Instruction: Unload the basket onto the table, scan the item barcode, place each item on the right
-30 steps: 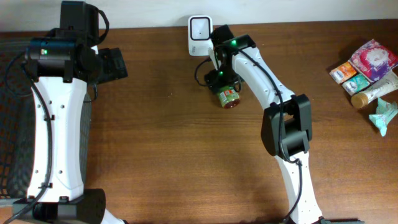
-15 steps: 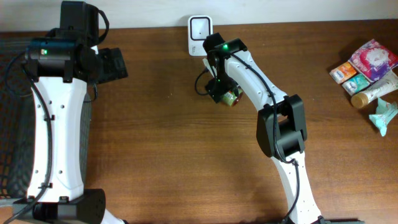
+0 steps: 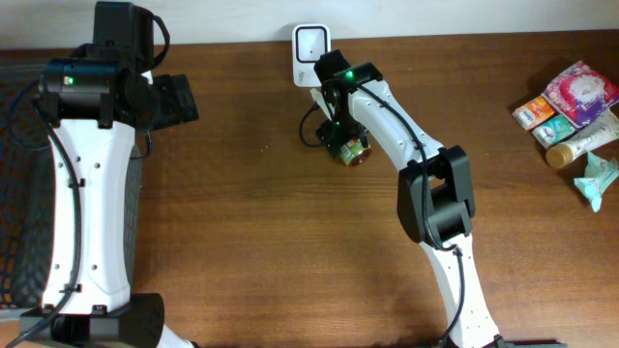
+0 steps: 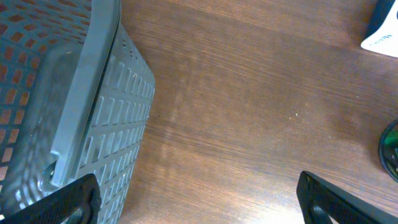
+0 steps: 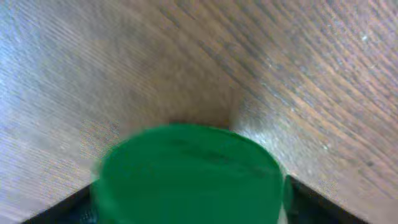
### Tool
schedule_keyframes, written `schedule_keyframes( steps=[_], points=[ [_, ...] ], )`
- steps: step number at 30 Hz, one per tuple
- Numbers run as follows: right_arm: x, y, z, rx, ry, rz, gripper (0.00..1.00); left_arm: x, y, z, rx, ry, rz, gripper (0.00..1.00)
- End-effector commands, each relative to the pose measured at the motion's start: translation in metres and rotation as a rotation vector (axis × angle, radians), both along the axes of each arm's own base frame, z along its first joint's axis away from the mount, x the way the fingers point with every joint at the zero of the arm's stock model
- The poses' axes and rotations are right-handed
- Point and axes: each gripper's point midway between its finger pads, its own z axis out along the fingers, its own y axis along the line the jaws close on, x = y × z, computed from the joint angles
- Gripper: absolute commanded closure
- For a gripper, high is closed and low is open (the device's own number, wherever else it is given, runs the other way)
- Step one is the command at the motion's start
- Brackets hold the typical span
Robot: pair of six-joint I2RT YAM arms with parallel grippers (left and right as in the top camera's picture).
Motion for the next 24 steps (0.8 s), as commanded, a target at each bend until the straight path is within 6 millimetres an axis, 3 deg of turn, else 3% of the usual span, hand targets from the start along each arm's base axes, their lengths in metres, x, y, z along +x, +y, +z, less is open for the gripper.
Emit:
schedule_keyframes(
  steps=[1,5,7,10,16,19,24],
  points=[
    [0.005,0.005,-0.003,0.021,-0.015,-0.063,0.3,0.0,0.002,0.004,0.014,-0.01,-0.003,0.01],
    [0.027,0.014,0.035,0.091,-0.116,-0.195,0.41,0.0,0.002,0.004,0.014,-0.01,-0.003,0.01],
    [0.039,0.015,0.068,0.147,-0.191,-0.263,0.41,0.0,0.002,0.004,0.014,-0.01,-0.003,0.01],
    [0.052,0.011,0.1,0.201,-0.257,-0.319,0.41,0.0,0.002,0.004,0.014,-0.01,-0.003,0.01],
    [0.047,0.008,0.097,0.416,-0.104,-0.428,0.41,0.0,0.002,0.004,0.014,-0.01,-0.003,0.01],
    [0.045,-0.012,0.095,0.415,-0.07,-0.515,0.41,0.0,0.002,0.004,0.014,-0.01,-0.003,0.01],
    [0.035,-0.025,0.103,0.372,-0.061,-0.535,0.39,0.0,0.002,0.004,0.014,-0.01,-0.003,0.01]
  ],
)
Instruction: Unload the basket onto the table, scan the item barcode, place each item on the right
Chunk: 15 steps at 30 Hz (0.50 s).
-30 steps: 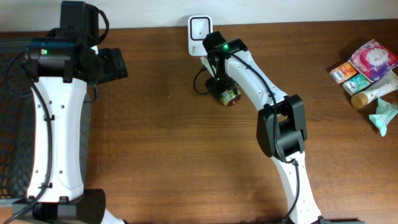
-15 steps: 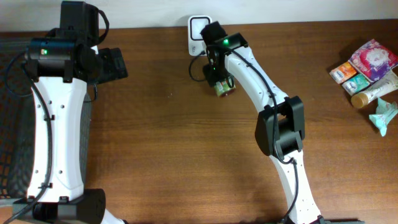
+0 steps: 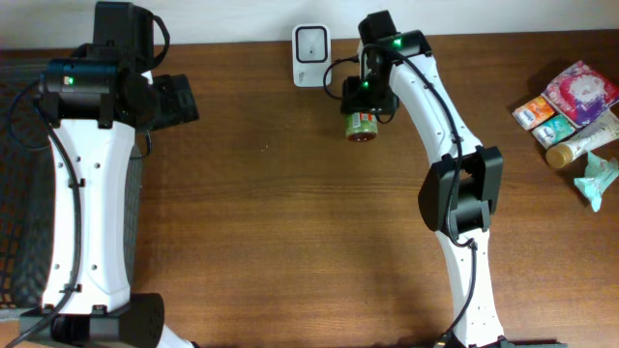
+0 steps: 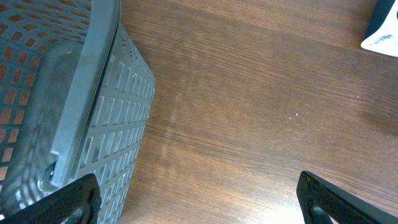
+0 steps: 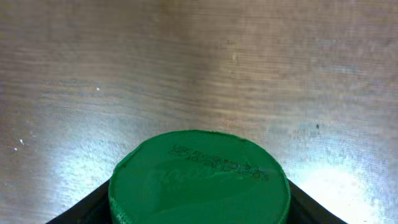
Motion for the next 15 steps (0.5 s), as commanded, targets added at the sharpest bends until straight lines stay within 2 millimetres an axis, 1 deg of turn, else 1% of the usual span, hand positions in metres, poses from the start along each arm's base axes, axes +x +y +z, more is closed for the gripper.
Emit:
schedule_keyframes(
  steps=[1,2,3,4,6,7,9,11,13,14,15],
  points=[
    [-0.004,-0.006,0.05,-0.016,-0.076,-0.018,0.39,0.0,0.003,0.004,0.014,-0.01,-0.003,0.01],
    [-0.007,-0.011,0.052,-0.043,-0.071,-0.024,0.39,0.0,0.003,0.005,0.014,-0.01,-0.003,0.01],
    [-0.009,-0.016,0.052,-0.07,-0.068,-0.019,0.37,0.0,0.003,0.005,0.014,-0.01,-0.003,0.01],
    [-0.012,-0.017,0.05,-0.077,-0.057,0.0,0.37,0.0,0.003,0.004,0.014,-0.01,-0.003,0.01],
    [-0.015,-0.016,0.049,-0.084,-0.05,0.027,0.33,0.0,0.003,0.005,0.014,-0.01,-0.003,0.01],
    [-0.016,-0.015,0.048,-0.085,-0.049,0.032,0.25,0.0,0.003,0.005,0.014,-0.01,-0.003,0.01],
    [-0.017,-0.014,0.048,-0.087,-0.042,0.034,0.2,0.0,0.003,0.005,0.014,-0.01,-0.003,0.01],
    [-0.021,-0.015,0.037,-0.094,-0.015,0.036,0.2,0.0,0.003,0.004,0.014,-0.01,-0.003,0.01],
    [-0.024,-0.017,0.015,-0.101,0.014,0.035,0.19,0.0,0.003,0.005,0.014,-0.01,-0.003,0.01],
    [-0.02,-0.016,0.01,-0.098,0.003,0.034,0.16,0.0,0.003,0.005,0.014,-0.01,-0.003,0.01],
    [-0.015,-0.014,0.011,-0.092,-0.019,0.033,0.14,0.0,0.003,0.005,0.014,-0.01,-0.003,0.01]
  ],
)
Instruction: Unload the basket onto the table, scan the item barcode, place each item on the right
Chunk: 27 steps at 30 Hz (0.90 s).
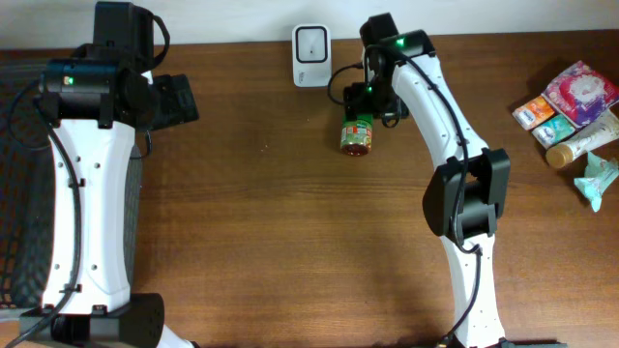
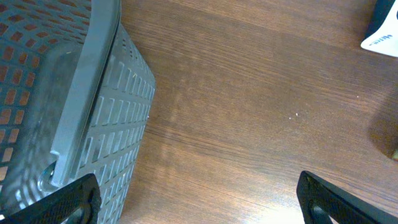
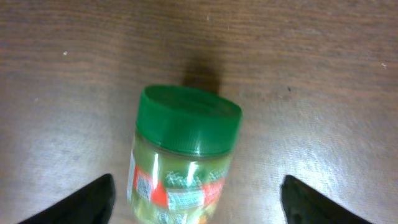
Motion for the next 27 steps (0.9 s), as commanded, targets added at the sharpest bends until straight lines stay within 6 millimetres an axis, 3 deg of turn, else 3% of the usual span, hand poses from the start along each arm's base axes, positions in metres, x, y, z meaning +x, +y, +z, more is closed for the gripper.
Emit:
schedule_keyframes(
  steps=[1,5,7,16,18,20,27],
  points=[
    [0.014,0.004,0.012,0.009,-0.086,0.007,0.12,0.0,0.003,0.004,0.014,-0.01,-0.003,0.01],
    [0.044,0.007,0.016,0.043,-0.196,-0.049,0.08,0.0,0.003,0.004,0.014,-0.01,-0.003,0.01],
    [0.05,0.0,0.007,0.02,-0.203,-0.07,0.07,0.0,0.003,0.004,0.014,-0.01,-0.003,0.01],
    [0.03,-0.003,-0.053,-0.007,-0.04,-0.15,0.11,0.0,0.003,0.004,0.014,-0.01,-0.003,0.01],
    [0.031,-0.001,-0.055,-0.004,-0.04,-0.163,0.13,0.0,0.003,0.004,0.014,-0.01,-0.003,0.01],
    [0.033,-0.002,-0.054,-0.002,-0.047,-0.166,0.28,0.0,0.003,0.004,0.014,-0.01,-0.003,0.01],
    [0.039,-0.004,-0.045,0.007,-0.076,-0.167,0.32,0.0,0.003,0.004,0.014,-0.01,-0.003,0.01]
  ],
)
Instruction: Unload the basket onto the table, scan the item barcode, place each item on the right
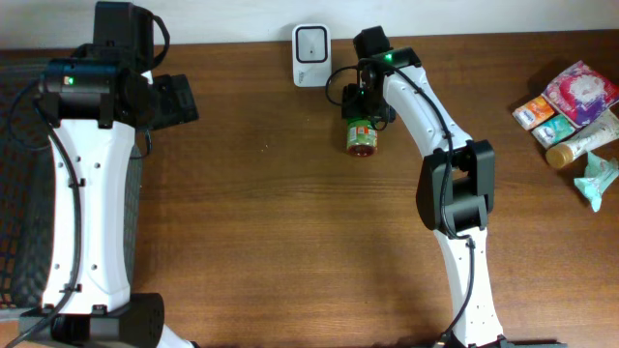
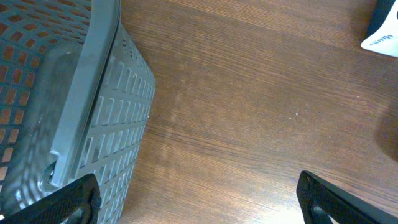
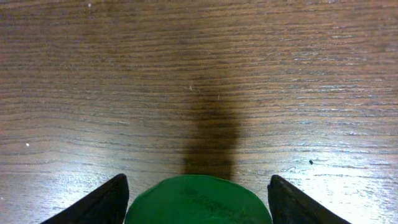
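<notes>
The jar, green-lidded with a red and yellow label, stands on the table below and to the right of the white scanner. My right gripper is directly over it. In the right wrist view the green lid fills the space between the two black fingers, which meet its sides at the frame's bottom edge. My left gripper hangs open over bare wood at the far left, holding nothing. A corner of the scanner shows in that view.
A grey mesh basket stands at the table's left edge, beside the left arm. A heap of packets and a tube lies at the far right.
The right gripper's fingers stood wide apart above the jar; now they are lower and closer together, against the lid. The jar sits slightly further right. The left arm has not moved.
The right gripper first held the jar tilted just below the scanner, then held it to the scanner's right. Then the jar stood free on the table under the open fingers. Now the fingers are on its lid again.
</notes>
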### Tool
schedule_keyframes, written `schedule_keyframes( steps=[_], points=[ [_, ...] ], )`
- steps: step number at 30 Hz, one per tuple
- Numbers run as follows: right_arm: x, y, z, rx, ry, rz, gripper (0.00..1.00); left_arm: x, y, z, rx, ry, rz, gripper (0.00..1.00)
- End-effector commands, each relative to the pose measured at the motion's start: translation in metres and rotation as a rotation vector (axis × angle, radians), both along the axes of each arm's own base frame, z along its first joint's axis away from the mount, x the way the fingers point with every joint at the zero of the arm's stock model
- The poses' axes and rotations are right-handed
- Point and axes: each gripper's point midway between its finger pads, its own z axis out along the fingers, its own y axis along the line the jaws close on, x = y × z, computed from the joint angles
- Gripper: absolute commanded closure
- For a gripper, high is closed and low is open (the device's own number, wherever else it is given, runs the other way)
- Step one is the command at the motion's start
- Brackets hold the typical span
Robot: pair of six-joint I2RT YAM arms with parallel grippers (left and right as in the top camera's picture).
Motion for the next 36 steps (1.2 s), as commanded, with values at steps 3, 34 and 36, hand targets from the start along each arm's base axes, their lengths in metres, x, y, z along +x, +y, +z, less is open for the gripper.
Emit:
schedule_keyframes(
  steps=[3,34,36],
  points=[
    [0.003,-0.005,0.026,-0.007,-0.028,0.009,0.43,0.0,0.003,0.005,0.014,-0.01,-0.003,0.01],
    [-0.087,0.088,0.054,0.053,0.204,0.166,0.06,0.0,0.003,0.004,0.014,-0.01,-0.003,0.01],
    [-0.081,0.101,0.052,0.093,0.181,0.155,0.06,0.0,0.003,0.005,0.014,-0.01,-0.003,0.01]
  ],
)
